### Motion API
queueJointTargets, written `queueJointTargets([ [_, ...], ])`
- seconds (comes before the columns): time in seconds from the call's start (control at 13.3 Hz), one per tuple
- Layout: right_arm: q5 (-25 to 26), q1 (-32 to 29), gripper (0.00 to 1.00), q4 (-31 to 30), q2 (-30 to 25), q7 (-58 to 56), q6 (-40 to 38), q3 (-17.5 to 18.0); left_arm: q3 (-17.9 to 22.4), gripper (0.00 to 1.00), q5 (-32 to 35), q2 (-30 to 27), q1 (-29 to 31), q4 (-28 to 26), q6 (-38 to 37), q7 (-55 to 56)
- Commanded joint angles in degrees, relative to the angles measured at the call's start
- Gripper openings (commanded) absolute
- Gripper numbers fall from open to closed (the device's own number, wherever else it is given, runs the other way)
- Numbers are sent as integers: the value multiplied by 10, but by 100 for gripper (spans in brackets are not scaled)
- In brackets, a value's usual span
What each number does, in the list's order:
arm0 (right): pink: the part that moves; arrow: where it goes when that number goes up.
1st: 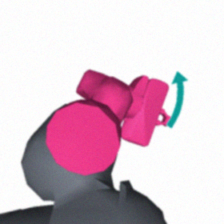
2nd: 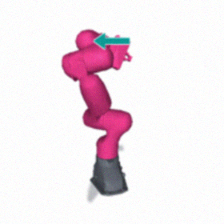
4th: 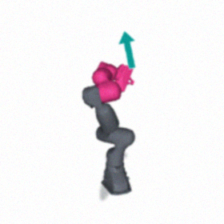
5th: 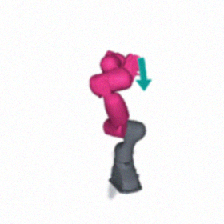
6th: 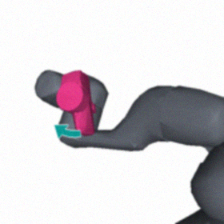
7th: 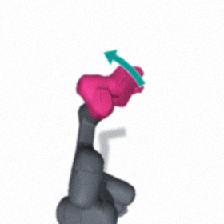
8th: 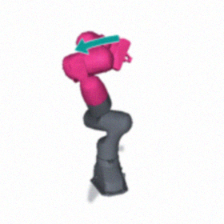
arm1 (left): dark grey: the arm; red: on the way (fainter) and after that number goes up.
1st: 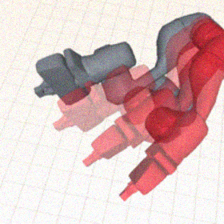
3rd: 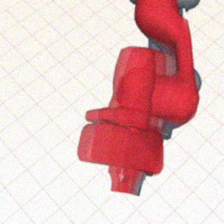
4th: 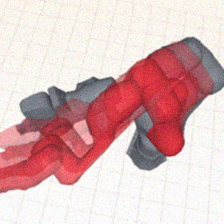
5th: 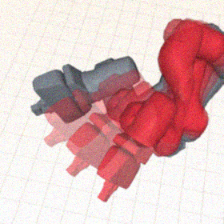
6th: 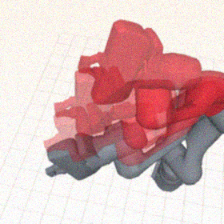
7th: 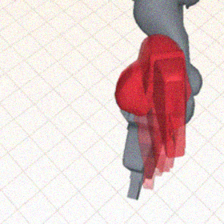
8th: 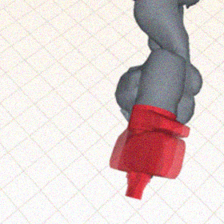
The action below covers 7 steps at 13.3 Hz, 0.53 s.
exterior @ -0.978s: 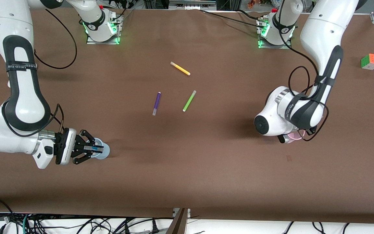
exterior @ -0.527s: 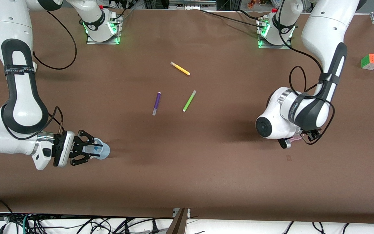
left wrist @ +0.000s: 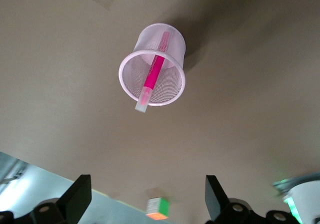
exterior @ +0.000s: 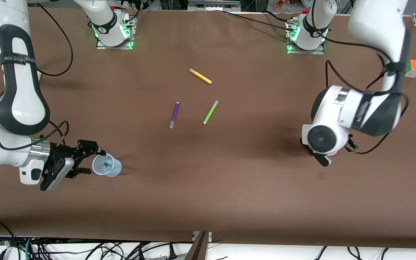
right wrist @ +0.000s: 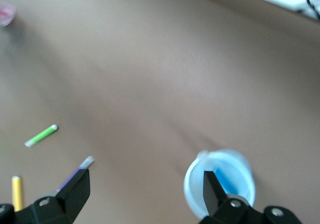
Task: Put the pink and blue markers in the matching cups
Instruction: 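Open the left gripper over the pink cup while the right gripper releases blue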
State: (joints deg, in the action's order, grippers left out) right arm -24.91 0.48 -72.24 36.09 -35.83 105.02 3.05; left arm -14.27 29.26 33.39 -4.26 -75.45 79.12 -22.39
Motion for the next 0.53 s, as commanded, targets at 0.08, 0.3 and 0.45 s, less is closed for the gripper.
queueJointTargets([
  [0.08,147,45,100,58,-20,253,-112,1,-2,100,-152,-64,74,6,-5,81],
  [0.3,164,46,100,61,-50,375,-183,-1,-3,100,-188,-106,98,32,8,124],
  [0.45,176,45,100,39,-90,375,-197,-3,6,100,-217,-156,98,17,57,147],
])
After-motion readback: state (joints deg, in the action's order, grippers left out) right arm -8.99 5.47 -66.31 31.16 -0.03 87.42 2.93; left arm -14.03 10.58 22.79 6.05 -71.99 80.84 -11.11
